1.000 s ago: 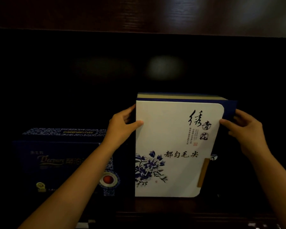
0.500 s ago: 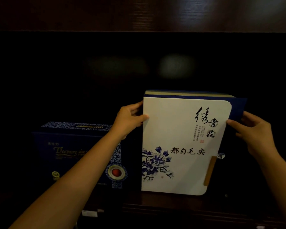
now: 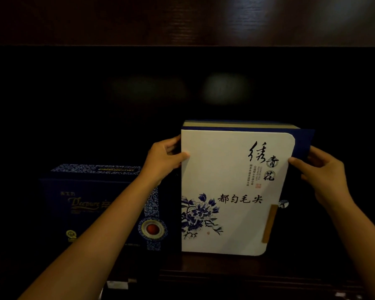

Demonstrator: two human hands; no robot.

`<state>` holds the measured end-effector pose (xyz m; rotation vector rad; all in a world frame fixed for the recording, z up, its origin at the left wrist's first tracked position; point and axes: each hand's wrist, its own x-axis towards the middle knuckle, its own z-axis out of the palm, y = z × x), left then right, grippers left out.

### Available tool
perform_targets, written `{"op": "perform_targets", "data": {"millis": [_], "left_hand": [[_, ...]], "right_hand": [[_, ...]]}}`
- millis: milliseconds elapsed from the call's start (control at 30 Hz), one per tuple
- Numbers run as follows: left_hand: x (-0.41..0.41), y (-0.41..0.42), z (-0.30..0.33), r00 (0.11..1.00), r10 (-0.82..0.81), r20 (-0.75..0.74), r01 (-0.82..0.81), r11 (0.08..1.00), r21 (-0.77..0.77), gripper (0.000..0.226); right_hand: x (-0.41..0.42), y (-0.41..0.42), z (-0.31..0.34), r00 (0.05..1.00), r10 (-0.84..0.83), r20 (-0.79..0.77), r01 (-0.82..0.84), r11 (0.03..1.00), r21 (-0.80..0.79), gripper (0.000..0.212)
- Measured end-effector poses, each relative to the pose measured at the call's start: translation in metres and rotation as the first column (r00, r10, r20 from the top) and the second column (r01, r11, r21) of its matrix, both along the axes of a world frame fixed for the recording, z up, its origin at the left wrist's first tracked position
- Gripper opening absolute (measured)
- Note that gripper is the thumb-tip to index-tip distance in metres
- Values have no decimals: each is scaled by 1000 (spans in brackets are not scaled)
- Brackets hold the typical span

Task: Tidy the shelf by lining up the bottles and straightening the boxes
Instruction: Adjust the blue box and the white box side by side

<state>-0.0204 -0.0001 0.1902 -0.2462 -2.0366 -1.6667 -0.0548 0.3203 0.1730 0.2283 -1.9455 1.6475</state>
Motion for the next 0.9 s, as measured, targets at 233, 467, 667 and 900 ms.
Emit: {"op": "perform_targets", "data": {"millis": [233, 467, 667, 900], "left_hand": [[-3, -4, 1, 1000, 24, 8, -24, 1000, -16, 57], [-1, -9, 0, 999, 51, -18, -51, 998, -44, 55], [-4, -10, -2, 998, 54, -18, -55, 997, -48, 57], [-3, -8, -7, 995, 94, -23, -96, 994, -48, 57]], "right_hand": [[1, -4, 0, 1000, -14, 2, 14, 999, 36, 44], [4, -11, -1, 1000, -12, 6, 11, 999, 30, 44], [4, -11, 0, 1000, -9, 12, 9, 999, 43, 45], [-1, -13, 1, 999, -44, 8, 43, 994, 98, 47]]}}
